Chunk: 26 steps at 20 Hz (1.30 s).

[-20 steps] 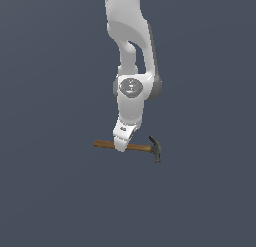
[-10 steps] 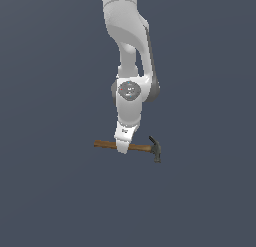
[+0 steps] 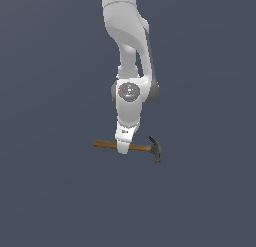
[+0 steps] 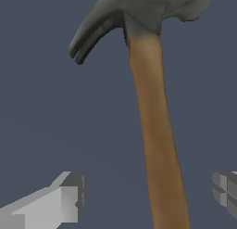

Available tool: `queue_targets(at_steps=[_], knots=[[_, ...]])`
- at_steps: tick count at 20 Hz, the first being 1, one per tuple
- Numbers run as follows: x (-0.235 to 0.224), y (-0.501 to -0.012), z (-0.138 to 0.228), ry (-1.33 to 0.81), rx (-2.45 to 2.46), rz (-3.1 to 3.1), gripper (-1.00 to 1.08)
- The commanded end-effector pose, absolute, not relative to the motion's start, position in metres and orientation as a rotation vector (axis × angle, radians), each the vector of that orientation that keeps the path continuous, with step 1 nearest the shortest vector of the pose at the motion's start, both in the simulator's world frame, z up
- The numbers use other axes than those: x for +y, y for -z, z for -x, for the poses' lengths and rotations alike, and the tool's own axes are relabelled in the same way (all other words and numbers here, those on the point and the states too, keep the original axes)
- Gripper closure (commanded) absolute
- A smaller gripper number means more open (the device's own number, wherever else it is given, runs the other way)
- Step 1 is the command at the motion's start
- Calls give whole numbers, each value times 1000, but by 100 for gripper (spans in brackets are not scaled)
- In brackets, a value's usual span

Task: Pick up the object and move it to a goal position.

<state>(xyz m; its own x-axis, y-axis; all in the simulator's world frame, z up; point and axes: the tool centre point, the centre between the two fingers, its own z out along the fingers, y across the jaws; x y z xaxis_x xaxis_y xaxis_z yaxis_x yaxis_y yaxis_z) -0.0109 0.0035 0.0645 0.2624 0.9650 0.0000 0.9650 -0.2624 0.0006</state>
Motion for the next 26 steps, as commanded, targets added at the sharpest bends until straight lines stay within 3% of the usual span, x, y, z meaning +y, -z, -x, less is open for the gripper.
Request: queue_targets(at_steps=[1, 14, 15, 26], knots=[[4, -59, 11, 0, 1909, -2495, -92], [4, -17, 11, 0, 1914, -2491, -92], [4, -17, 11, 0, 1914, -2491, 108], [3, -20, 9, -8, 1910, -2489, 108]])
